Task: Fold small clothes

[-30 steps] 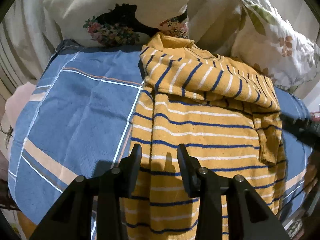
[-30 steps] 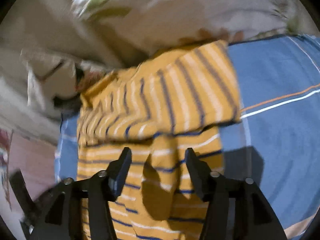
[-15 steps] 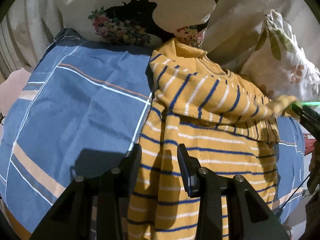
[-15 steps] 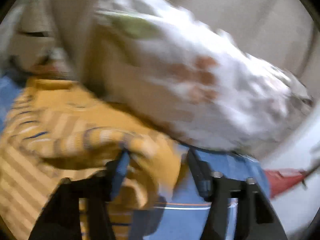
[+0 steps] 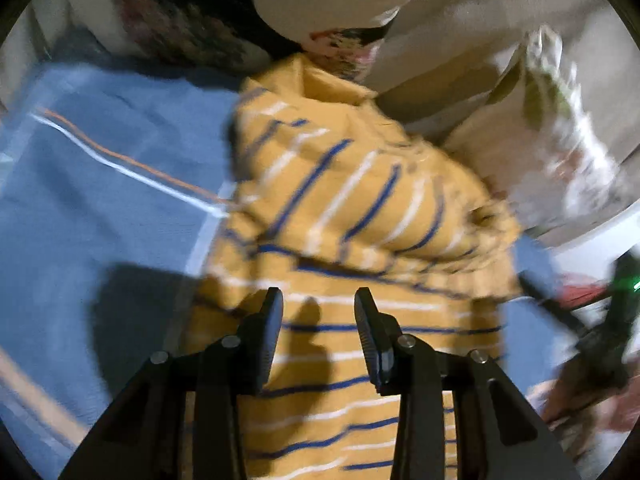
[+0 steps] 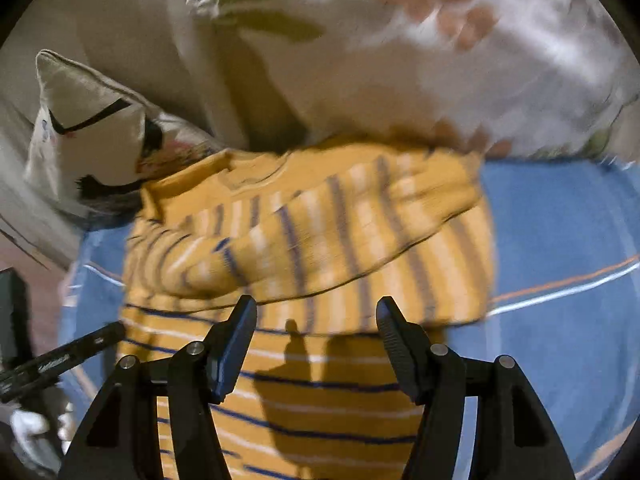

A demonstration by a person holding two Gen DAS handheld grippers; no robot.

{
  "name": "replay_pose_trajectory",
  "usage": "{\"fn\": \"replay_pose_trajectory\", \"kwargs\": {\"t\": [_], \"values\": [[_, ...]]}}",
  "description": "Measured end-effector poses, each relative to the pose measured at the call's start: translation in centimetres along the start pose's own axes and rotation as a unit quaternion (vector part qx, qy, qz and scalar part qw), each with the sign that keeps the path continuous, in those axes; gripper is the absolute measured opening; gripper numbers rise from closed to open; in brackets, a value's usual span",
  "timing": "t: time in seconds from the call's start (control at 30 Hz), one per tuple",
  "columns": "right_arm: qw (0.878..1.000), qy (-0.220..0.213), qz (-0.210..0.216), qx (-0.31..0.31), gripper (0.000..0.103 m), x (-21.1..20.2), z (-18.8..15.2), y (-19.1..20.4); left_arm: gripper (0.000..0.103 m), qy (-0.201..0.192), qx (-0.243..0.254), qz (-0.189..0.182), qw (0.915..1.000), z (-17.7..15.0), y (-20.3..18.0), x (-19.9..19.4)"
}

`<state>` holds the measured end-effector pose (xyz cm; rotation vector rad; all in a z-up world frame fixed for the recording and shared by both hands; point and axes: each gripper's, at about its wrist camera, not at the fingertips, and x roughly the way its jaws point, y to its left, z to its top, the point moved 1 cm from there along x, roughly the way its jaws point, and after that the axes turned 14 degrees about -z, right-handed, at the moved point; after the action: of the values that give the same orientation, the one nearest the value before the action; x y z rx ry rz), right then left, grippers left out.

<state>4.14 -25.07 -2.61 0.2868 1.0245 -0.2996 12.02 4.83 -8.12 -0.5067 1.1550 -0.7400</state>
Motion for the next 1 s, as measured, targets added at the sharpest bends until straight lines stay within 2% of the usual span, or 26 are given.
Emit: {"fn": "replay_pose_trajectory", "kwargs": {"t": [0.07,0.1,0.23,0.3,0.33,0.37,0.4,0.53,0.63,0.67,0.87,1.0], "values": [[1.0,0.011,0.014,0.019,0.067,0.6,-0.4,0.7,0.039,0.006,-0.039,-0.049,0.9981,0.7,1.0,0.9],[1.0,0.013,0.016,0.022,0.067,0.7,-0.5,0.9,0.039,0.008,-0.051,-0.057,0.997,1.1,1.4,1.2],[0.999,0.019,0.017,0.025,0.067,1.1,-1.2,1.5,0.039,0.004,-0.055,-0.059,0.9967,2.1,1.9,2.5],[1.0,0.02,0.013,0.019,0.067,1.1,-1.2,1.5,0.036,-0.005,-0.072,-0.07,0.9949,2.8,2.3,3.0],[1.0,0.019,0.009,0.016,0.067,1.1,-1.4,1.5,0.031,-0.01,-0.082,-0.071,0.994,3.2,2.5,3.1],[1.0,0.019,0.007,0.016,0.067,1.1,-1.4,1.4,0.011,-0.018,-0.093,-0.075,0.9927,3.6,2.8,3.1],[1.0,0.02,0.002,0.018,0.067,1.2,-1.4,1.2,0.006,-0.022,-0.098,-0.076,0.9921,3.9,3.1,3.1],[0.999,0.022,-0.011,0.029,0.067,1.2,-1.6,-0.2,0.006,-0.06,-0.089,-0.032,0.9937,4.9,3.3,1.0],[0.999,0.02,-0.015,0.036,0.067,1.0,-1.2,-0.8,0.006,-0.093,-0.069,0.027,0.9929,5.2,3.6,-1.6],[0.999,0.018,-0.013,0.037,0.067,1.0,-1.0,-0.8,0.006,-0.093,-0.066,0.035,0.9928,5.4,3.8,-1.9],[0.999,-0.015,-0.011,0.031,0.067,0.7,2.4,-0.1,0.006,-0.047,-0.057,0.042,0.9964,4.6,4.3,-2.3],[0.998,-0.009,-0.027,0.051,0.067,1.7,3.9,-1.3,0.007,-0.049,-0.047,0.037,0.997,3.5,3.7,-3.6]]}}
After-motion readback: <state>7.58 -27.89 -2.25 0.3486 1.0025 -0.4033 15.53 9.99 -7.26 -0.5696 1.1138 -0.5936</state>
